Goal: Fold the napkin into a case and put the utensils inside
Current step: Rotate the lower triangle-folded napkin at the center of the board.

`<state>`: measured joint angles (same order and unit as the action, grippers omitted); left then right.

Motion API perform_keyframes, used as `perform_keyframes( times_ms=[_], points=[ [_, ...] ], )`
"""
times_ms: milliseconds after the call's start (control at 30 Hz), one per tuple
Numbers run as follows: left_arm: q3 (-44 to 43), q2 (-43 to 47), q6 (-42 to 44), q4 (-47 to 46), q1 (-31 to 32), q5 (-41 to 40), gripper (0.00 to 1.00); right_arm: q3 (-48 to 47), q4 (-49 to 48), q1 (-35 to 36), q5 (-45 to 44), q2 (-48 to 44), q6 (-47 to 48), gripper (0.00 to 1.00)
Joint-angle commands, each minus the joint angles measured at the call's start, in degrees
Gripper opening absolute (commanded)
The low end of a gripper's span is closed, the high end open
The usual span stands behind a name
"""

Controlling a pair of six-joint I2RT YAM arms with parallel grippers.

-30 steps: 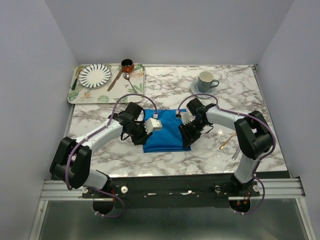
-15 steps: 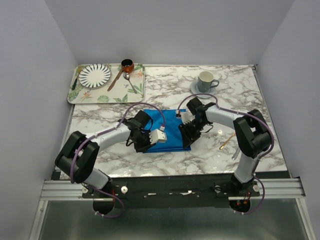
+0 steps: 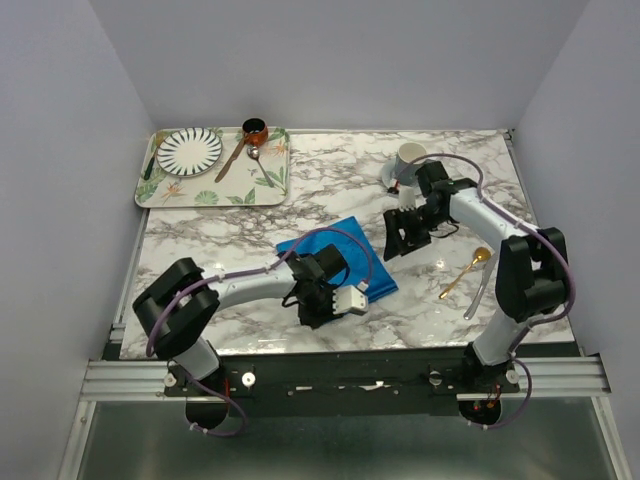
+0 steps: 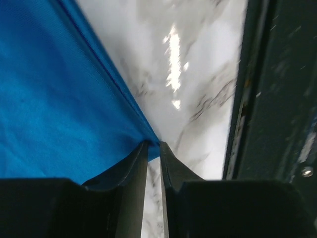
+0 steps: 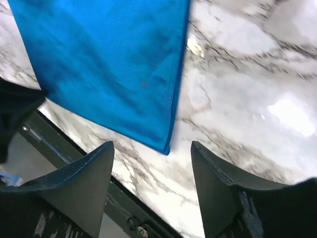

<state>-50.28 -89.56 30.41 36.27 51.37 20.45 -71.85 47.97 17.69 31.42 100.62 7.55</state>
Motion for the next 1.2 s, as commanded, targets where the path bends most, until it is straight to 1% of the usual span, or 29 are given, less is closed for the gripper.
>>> perform_keyframes(
  times_ms=[0,67,100,167,200,267,333,433,467,533,700,900,967,1100,1167],
  points=[
    [-7.36,-3.69,-8.08,0.99,5.84,4.86,0.30,1.45,6.17,-3.36,1.10,-3.58,1.24,0.72],
    [-11.05,-4.05,-8.27,3.00,5.58,7.22,0.33,3.82,6.44,-3.98,0.84,-4.73,1.24,0.72],
    [-12.02,-3.78,-7.74,3.62,4.19,8.20,0.34,4.70,6.44,-3.98,0.58,-5.16,1.06,0.72],
    [-14.22,-2.38,-7.83,4.50,1.11,10.48,0.35,6.98,6.09,-4.07,0.57,-5.70,0.36,0.72],
    [-14.93,-2.03,-7.65,4.94,-2.65,10.49,0.35,7.60,5.74,-4.07,0.92,-5.70,-0.60,0.72],
    [-16.95,-1.93,-6.07,5.91,-6.27,9.79,0.36,9.27,4.43,-4.07,1.36,-5.00,-1.92,0.72],
    [-18.26,-2.63,-3.89,6.00,-11.35,6.63,0.36,9.98,3.37,-4.07,2.06,-4.03,-4.12,0.72],
    [-18.28,-3.60,-1.51,4.95,-15.94,2.85,0.36,10.42,2.05,-4.07,2.15,-1.83,-6.14,0.73],
    [-17.92,-3.95,0.24,4.34,-16.48,1.89,0.37,10.42,1.70,-4.07,1.81,-1.57,-6.49,0.74],
    [-17.31,-5.27,1.66,3.81,-17.18,-0.66,0.36,10.24,1.61,-4.07,1.19,-0.69,-7.02,0.75],
    [-13.09,-7.21,3.95,1.52,-18.06,-1.99,0.34,9.80,1.43,-3.98,2.15,2.21,-7.37,0.74],
    [-9.05,-8.18,3.43,1.61,-17.80,0.12,0.27,6.47,0.37,-4.07,3.03,7.57,-7.37,0.69],
    [-7.91,-7.74,2.99,2.57,-17.45,0.56,0.24,4.37,0.29,-3.98,3.21,9.41,-9.13,0.67],
    [-6.59,-6.16,1.32,4.42,-15.17,3.45,0.21,0.15,-0.06,-4.07,2.95,12.31,-9.31,0.61],
    [-5.89,-5.19,-1.13,5.21,-12.27,4.86,0.21,-1.70,-0.41,-4.07,3.12,13.55,-9.31,0.59]
  ],
)
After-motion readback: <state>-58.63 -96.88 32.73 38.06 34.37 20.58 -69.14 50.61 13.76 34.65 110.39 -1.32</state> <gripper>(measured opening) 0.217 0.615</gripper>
